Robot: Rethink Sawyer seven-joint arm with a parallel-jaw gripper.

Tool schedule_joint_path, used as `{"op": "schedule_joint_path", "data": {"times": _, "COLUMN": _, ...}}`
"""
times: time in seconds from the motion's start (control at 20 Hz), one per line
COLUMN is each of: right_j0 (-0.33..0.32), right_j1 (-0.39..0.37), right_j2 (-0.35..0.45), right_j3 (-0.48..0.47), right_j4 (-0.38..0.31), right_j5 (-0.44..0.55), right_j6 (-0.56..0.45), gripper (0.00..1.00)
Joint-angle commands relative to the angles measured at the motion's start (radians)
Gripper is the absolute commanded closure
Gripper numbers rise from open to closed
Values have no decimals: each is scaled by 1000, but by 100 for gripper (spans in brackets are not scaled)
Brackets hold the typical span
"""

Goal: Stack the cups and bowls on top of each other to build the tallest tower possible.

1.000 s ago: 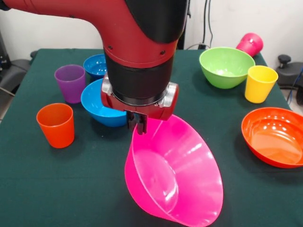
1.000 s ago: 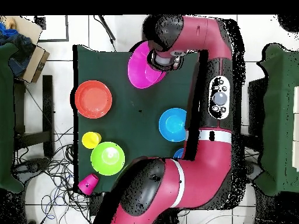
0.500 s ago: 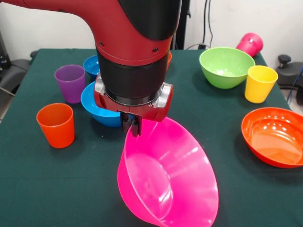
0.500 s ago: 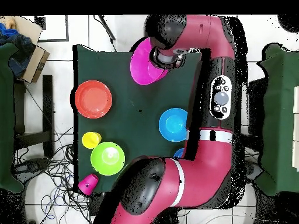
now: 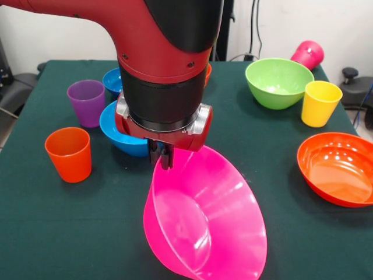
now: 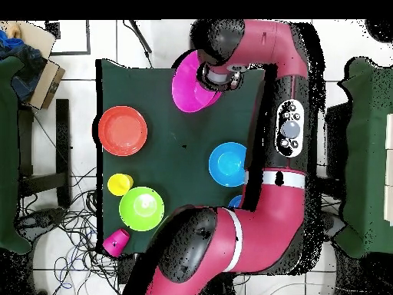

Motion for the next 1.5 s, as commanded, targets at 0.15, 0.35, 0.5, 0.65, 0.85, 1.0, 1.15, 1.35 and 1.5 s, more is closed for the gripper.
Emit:
{"op": "schedule_joint_path", "data": {"times": 0.15, "right_j0": 14, "right_j1": -8, "right_j2": 26, "right_j3": 25, "right_j4": -55, "right_j5": 21, "right_j6": -343, "gripper": 100}}
{"op": "schedule_joint_path", "data": {"times": 0.35, "right_j0": 11, "right_j1": -6, "right_j2": 24, "right_j3": 37, "right_j4": -51, "right_j5": 7, "right_j6": -342, "gripper": 100}}
{"op": "schedule_joint_path", "data": {"times": 0.5, "right_j0": 11, "right_j1": -3, "right_j2": 26, "right_j3": 31, "right_j4": -53, "right_j5": 8, "right_j6": -348, "gripper": 100}}
{"op": "schedule_joint_path", "data": {"times": 0.65, "right_j0": 11, "right_j1": -2, "right_j2": 27, "right_j3": 29, "right_j4": -53, "right_j5": 9, "right_j6": -348, "gripper": 100}}
{"op": "schedule_joint_path", "data": {"times": 0.85, "right_j0": 12, "right_j1": -2, "right_j2": 28, "right_j3": 26, "right_j4": -54, "right_j5": 12, "right_j6": -350, "gripper": 100}}
{"op": "schedule_joint_path", "data": {"times": 1.0, "right_j0": 10, "right_j1": -5, "right_j2": 25, "right_j3": 31, "right_j4": -52, "right_j5": 12, "right_j6": -347, "gripper": 100}}
{"op": "schedule_joint_path", "data": {"times": 1.15, "right_j0": 10, "right_j1": -5, "right_j2": 25, "right_j3": 30, "right_j4": -52, "right_j5": 11, "right_j6": -348, "gripper": 100}}
{"op": "schedule_joint_path", "data": {"times": 1.35, "right_j0": 10, "right_j1": -5, "right_j2": 25, "right_j3": 31, "right_j4": -52, "right_j5": 12, "right_j6": -350, "gripper": 100}}
{"op": "schedule_joint_path", "data": {"times": 1.5, "right_j0": 9, "right_j1": -10, "right_j2": 23, "right_j3": 40, "right_j4": -49, "right_j5": 12, "right_j6": -349, "gripper": 100}}
